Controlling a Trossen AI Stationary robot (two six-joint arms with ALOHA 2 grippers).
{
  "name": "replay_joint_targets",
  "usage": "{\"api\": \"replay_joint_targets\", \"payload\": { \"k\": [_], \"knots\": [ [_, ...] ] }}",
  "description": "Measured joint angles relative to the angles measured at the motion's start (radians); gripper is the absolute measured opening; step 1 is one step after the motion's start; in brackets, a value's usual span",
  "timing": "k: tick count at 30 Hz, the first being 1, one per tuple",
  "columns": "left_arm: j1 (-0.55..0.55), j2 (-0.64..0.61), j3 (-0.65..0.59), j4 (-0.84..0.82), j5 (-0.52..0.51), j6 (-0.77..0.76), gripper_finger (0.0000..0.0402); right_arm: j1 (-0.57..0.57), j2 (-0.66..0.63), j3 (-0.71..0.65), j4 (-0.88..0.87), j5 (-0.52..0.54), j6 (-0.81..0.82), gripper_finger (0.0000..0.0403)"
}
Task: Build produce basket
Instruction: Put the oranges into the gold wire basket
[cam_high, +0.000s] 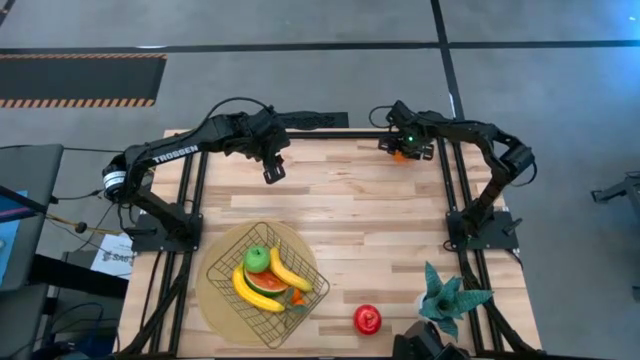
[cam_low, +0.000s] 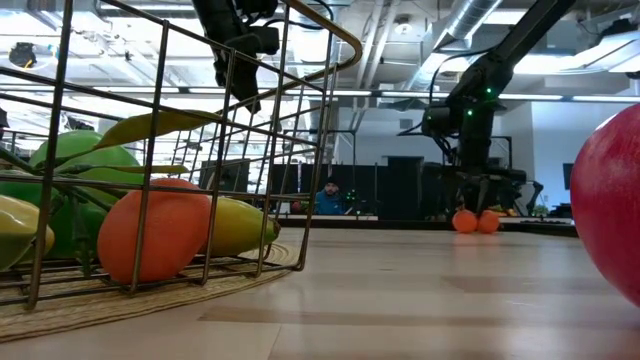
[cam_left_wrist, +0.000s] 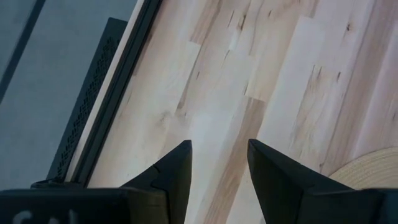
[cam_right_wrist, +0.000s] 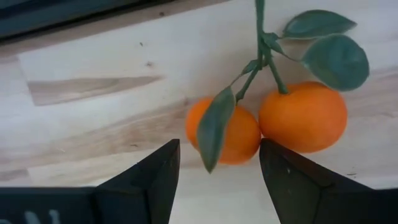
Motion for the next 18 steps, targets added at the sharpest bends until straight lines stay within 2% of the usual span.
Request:
{"api": "replay_joint_targets", "payload": {
  "k": [4, 8, 18],
  "knots": [
    [0.000, 0.000, 0.000, 0.000, 0.000, 0.000, 0.0144, 0.000, 0.000, 0.000, 0.001, 0.004, 0.000, 0.0229],
    [0.000, 0.000, 0.000, 0.000, 0.000, 0.000, 0.0144, 0.000, 0.000, 0.000, 0.002, 0.020, 0.000, 0.0199],
    [0.000, 0.000, 0.000, 0.000, 0.000, 0.000, 0.0144, 0.004, -0.003, 0.002, 0.002, 0.019, -0.043, 0.0055]
  ]
}}
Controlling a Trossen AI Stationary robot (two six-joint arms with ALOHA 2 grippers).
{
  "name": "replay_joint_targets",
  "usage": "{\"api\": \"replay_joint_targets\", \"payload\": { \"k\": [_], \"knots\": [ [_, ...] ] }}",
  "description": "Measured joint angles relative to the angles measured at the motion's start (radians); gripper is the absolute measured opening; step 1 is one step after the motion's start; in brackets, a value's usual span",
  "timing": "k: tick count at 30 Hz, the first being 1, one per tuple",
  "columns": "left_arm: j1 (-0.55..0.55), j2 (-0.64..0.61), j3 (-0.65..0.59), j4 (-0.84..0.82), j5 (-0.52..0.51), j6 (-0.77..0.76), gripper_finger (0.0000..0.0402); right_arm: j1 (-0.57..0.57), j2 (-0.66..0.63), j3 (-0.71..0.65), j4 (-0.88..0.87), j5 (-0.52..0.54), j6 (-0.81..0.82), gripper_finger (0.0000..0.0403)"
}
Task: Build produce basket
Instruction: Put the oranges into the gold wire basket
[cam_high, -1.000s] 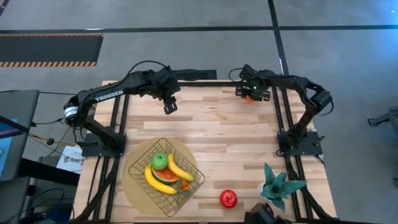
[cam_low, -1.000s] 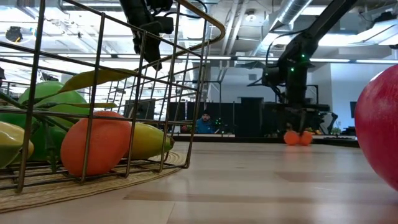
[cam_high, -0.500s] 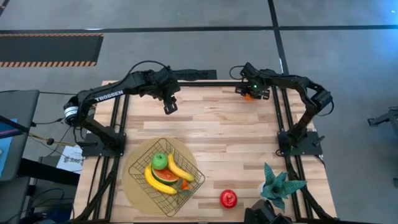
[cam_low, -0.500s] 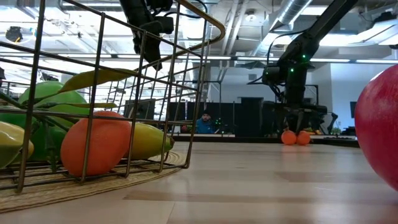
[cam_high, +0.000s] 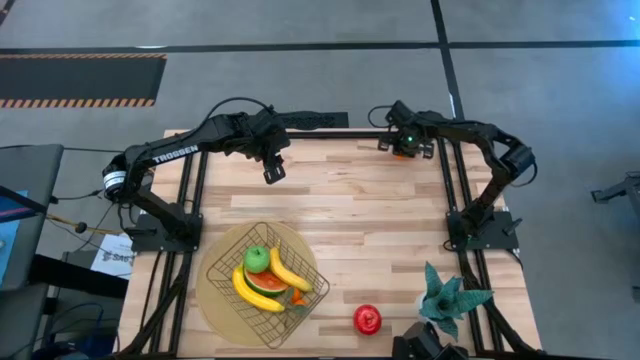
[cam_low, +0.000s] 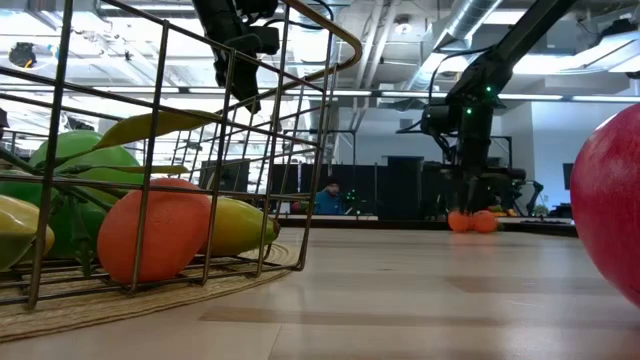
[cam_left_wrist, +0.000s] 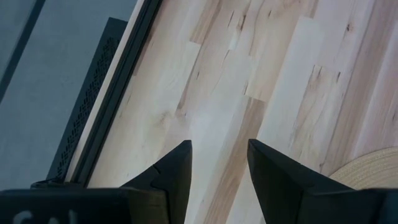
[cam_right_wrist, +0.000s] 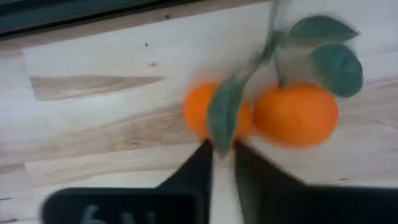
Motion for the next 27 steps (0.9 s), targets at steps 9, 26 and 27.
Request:
{"api": "replay_joint_targets", "payload": {
  "k": [9, 26, 27],
  "knots": [
    [0.000, 0.000, 0.000, 0.000, 0.001, -0.003, 0.0144, 0.014, 0.003, -0.002, 0.003, -0.022, -0.029, 0.0006],
    [0.000, 0.000, 0.000, 0.000, 0.006, -0.010, 0.0144, 0.037, 0.003, -0.002, -0.098, -0.019, -0.028, 0.0080],
    [0.000, 0.000, 0.000, 0.000, 0.013, -0.007, 0.0144, 0.041, 0.003, -0.002, -0.101, -0.032, -0.023, 0.0086]
  ]
}}
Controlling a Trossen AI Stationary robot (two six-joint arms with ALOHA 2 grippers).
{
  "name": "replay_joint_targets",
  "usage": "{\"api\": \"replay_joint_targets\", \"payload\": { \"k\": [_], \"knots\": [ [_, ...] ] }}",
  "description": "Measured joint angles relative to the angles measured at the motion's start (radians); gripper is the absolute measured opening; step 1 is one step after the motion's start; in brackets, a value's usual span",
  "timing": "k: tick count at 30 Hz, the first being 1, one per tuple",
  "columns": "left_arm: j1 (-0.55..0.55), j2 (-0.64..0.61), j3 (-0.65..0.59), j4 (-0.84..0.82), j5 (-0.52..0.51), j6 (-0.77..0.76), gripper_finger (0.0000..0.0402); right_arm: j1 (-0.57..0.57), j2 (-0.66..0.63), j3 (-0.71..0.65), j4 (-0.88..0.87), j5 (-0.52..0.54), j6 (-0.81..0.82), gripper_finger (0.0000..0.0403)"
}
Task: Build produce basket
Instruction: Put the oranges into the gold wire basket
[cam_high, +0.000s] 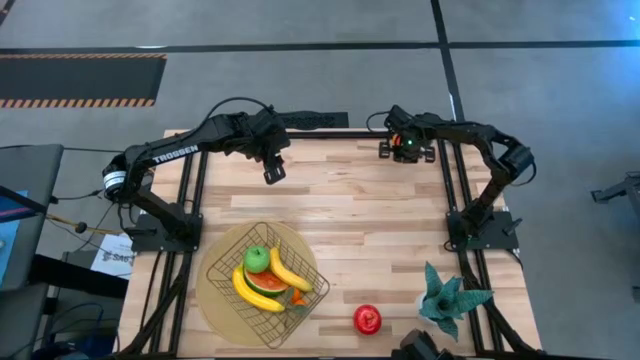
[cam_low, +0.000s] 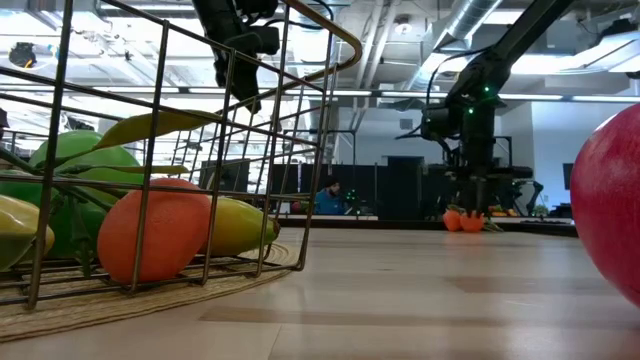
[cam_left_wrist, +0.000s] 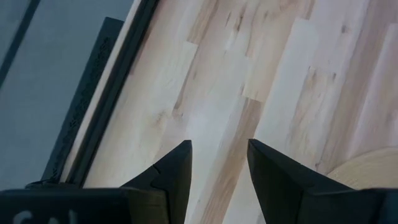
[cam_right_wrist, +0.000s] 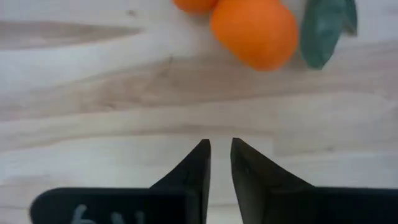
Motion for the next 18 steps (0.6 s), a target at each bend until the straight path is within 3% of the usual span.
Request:
{"api": "replay_joint_targets", "payload": {
  "k": [4, 8, 10, 16, 18],
  "knots": [
    [0.000, 0.000, 0.000, 0.000, 0.037, 0.006, 0.0144, 0.036, -0.001, 0.001, 0.035, -0.083, 0.004, 0.0083],
    [0.000, 0.000, 0.000, 0.000, 0.039, 0.007, 0.0144, 0.076, -0.001, 0.009, 0.059, -0.091, -0.002, 0.0016],
    [0.000, 0.000, 0.000, 0.000, 0.038, 0.007, 0.0144, 0.088, -0.001, 0.049, 0.040, -0.096, -0.003, 0.0011],
    [0.000, 0.000, 0.000, 0.000, 0.038, 0.007, 0.0144, 0.124, -0.003, 0.342, -0.101, -0.094, -0.123, 0.0003],
    [0.000, 0.000, 0.000, 0.000, 0.038, 0.007, 0.0144, 0.120, -0.004, 0.463, -0.154, -0.046, -0.189, 0.0003]
  ]
}}
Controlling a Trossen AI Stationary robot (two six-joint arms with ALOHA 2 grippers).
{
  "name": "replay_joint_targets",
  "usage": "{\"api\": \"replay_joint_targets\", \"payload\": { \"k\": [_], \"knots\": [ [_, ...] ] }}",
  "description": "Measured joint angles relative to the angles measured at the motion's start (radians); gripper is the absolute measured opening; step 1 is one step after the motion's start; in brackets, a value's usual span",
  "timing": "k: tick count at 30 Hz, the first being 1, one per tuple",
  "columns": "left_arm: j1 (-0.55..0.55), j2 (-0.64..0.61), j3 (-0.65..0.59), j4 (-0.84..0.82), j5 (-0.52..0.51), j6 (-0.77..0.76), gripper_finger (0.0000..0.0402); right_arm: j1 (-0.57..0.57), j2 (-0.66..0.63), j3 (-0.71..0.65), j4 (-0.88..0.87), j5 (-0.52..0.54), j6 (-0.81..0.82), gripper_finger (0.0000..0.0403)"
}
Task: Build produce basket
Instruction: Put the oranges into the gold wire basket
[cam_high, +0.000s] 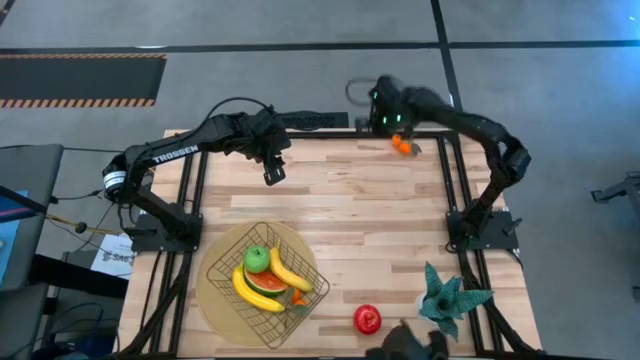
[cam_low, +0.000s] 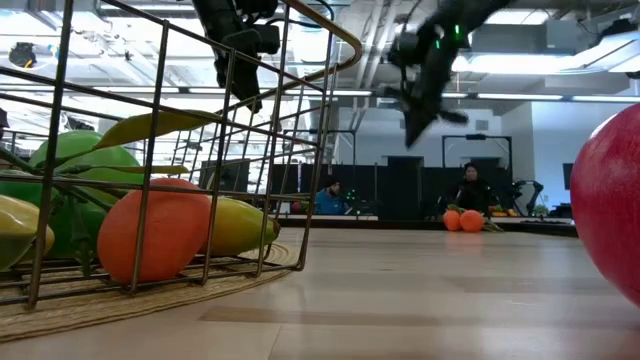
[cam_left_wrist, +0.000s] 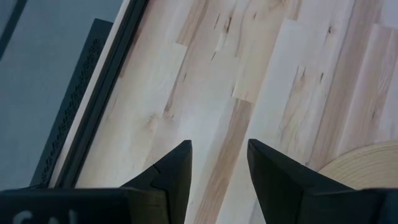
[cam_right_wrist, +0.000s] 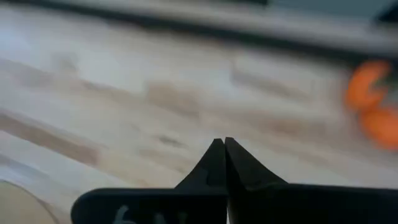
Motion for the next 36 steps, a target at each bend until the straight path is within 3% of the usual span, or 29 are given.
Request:
{"api": "replay_joint_targets", "payload": {
  "k": [3, 7, 18, 36],
  "knots": [
    [0.000, 0.000, 0.000, 0.000, 0.000, 0.000, 0.0144, -0.059, 0.000, 0.164, -0.083, 0.075, -0.063, 0.0002],
    [0.000, 0.000, 0.000, 0.000, 0.000, 0.000, 0.0144, -0.188, -0.001, 0.298, -0.162, 0.093, -0.082, 0.0002],
    [0.000, 0.000, 0.000, 0.000, -0.001, -0.020, 0.0144, -0.446, 0.078, 0.327, -0.318, -0.002, -0.147, 0.0001],
    [0.000, 0.000, 0.000, 0.004, -0.002, -0.045, 0.0144, -0.461, 0.285, 0.378, -0.529, -0.105, -0.244, 0.0000]
  ]
}}
